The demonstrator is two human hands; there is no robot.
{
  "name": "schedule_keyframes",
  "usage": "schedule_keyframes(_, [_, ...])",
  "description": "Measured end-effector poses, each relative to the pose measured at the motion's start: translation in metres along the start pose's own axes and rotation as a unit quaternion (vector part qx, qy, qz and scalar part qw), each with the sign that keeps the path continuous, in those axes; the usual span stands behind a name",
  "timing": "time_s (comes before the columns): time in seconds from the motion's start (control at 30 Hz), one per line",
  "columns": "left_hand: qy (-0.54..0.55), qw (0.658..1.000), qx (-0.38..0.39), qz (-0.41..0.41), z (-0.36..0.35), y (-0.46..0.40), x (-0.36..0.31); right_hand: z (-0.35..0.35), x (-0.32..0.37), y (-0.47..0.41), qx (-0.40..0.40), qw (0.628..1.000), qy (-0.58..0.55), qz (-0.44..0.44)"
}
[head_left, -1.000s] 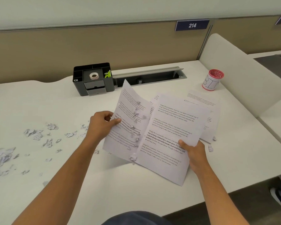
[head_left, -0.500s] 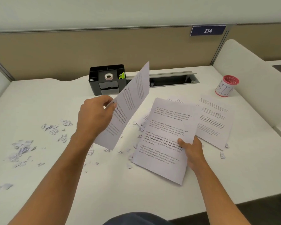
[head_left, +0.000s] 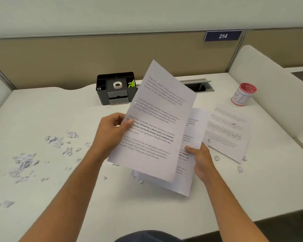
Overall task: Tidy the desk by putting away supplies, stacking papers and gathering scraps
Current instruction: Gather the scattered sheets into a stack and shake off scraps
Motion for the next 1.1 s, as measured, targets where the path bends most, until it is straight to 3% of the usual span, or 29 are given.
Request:
schedule_keyframes(0.13, [0.060, 0.995, 0.008, 0.073, -0.014, 0.000, 0.036, -0.001, 0.003, 0.001, 0.010, 1.000, -0.023, 0.004])
schedule_keyframes(0.37, [0.074, 0.989, 0.038, 0.123, -0.027, 0.002, 0.074, -0.001, 0.002, 0.006, 0.005, 0.998, -0.068, -0.007])
schedule_keyframes(0.57, [0.154, 0.969, 0.076, 0.175, -0.034, 0.005, 0.090, -0.007, -0.007, 0.007, 0.015, 0.997, -0.063, -0.034])
schedule_keyframes(0.73, [0.115, 0.976, 0.118, 0.144, -0.039, 0.005, 0.095, -0.018, -0.011, 0.006, 0.044, 0.997, -0.021, -0.056])
schedule_keyframes(0.9, [0.038, 0.991, 0.077, 0.103, -0.047, 0.006, 0.095, -0.026, -0.013, 0.006, 0.118, 0.992, 0.044, 0.002])
schedule_keyframes(1.1, [0.037, 0.987, 0.118, 0.099, -0.063, 0.000, 0.095, -0.005, -0.017, 0.004, 0.083, 0.994, 0.071, 0.024])
Point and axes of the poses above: each hand's wrist, its own y-axis away from the middle knuckle, its own z-axis out of the back of the hand, x = y × z, the point moved 4 cm from there along -y, towards the middle knuckle, and after that the axes turned 8 degrees about y, right-handed, at the moved point
